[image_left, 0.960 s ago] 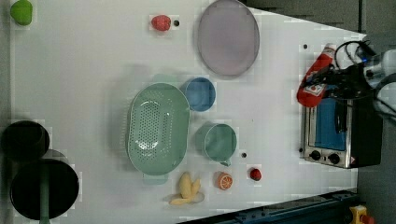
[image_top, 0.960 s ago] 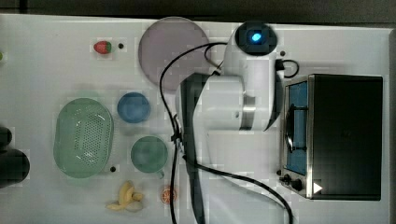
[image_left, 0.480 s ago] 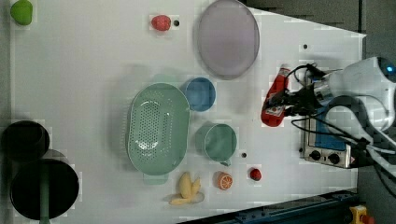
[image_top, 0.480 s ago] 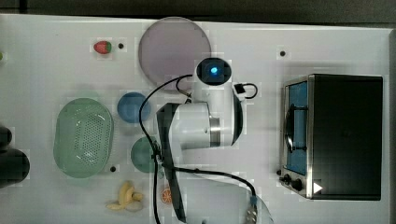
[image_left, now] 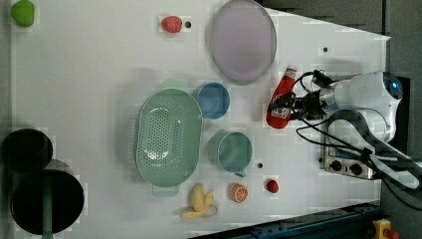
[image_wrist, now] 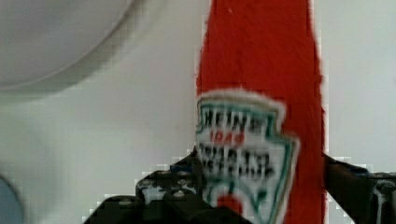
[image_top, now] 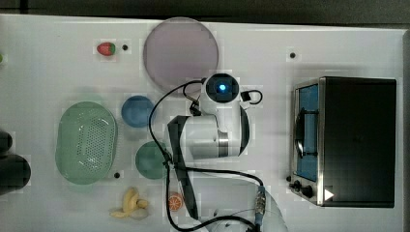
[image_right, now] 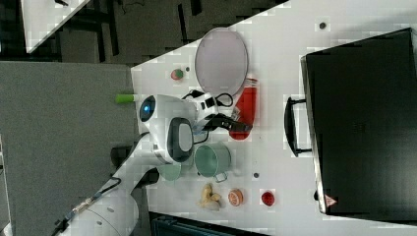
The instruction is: Pick ketchup from strainer and place it on the table
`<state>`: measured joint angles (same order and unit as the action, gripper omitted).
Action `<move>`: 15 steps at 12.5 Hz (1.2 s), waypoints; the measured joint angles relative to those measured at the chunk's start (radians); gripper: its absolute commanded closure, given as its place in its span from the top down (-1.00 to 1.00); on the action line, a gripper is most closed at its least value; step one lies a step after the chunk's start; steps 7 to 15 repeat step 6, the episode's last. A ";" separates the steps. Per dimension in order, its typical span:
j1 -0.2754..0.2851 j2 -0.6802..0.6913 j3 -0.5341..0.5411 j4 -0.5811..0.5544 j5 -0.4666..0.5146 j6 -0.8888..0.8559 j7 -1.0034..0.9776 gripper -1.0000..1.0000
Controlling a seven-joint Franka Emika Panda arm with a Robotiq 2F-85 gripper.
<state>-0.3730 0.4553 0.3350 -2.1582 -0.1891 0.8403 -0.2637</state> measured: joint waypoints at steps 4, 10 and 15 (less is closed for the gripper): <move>-0.013 -0.019 -0.032 -0.020 -0.014 -0.004 -0.003 1.00; -0.022 -0.071 -0.029 0.000 0.001 -0.081 -0.003 1.00; -0.022 -0.071 -0.029 0.000 0.001 -0.081 -0.003 1.00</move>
